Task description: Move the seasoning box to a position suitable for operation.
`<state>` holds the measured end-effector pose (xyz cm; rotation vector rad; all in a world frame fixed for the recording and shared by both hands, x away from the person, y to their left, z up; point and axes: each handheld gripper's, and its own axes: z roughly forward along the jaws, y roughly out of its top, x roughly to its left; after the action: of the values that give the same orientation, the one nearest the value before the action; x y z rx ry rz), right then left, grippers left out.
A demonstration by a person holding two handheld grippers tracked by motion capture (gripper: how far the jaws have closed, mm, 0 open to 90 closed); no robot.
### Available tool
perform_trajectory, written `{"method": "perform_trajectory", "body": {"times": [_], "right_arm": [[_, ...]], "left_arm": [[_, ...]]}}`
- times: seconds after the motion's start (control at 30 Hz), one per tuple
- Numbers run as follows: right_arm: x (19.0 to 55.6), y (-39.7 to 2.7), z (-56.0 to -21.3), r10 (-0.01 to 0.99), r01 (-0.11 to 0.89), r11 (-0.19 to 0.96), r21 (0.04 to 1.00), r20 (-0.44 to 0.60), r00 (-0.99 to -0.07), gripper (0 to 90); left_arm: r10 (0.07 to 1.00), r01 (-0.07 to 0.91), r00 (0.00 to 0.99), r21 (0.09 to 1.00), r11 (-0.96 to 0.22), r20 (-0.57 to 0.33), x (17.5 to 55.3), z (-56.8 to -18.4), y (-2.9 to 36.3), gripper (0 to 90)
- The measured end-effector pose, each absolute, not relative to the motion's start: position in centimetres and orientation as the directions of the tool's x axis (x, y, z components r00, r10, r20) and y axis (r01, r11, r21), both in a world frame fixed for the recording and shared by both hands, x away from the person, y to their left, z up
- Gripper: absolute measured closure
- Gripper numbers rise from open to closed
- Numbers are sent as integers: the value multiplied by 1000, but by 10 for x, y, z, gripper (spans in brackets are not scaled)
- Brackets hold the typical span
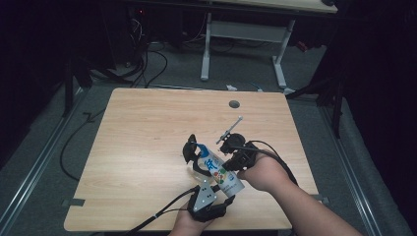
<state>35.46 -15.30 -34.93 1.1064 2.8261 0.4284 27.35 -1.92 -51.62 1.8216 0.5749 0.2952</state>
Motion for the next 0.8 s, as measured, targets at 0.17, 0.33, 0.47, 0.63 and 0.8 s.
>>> {"method": "perform_trajectory", "body": {"times": [0.17,0.33,0.47,0.63,0.8], "right_arm": [[357,-152,-350,666,647,708,282,38,-745,899],[360,-152,-350,665,649,709,276,46,-745,900],[361,-151,-350,670,655,706,268,48,-741,900],[363,-150,-349,673,661,704,260,52,-737,899],[366,-149,-348,677,667,702,250,56,-734,899]], "left_arm": [[529,238,845,942,-237,-81,273,-516,-18,486],[532,239,843,942,-235,-80,274,-516,-19,489],[536,240,841,942,-234,-81,274,-515,-19,490],[542,245,836,943,-225,-88,275,-515,-20,494],[547,252,832,943,-217,-97,275,-515,-21,494]]}}
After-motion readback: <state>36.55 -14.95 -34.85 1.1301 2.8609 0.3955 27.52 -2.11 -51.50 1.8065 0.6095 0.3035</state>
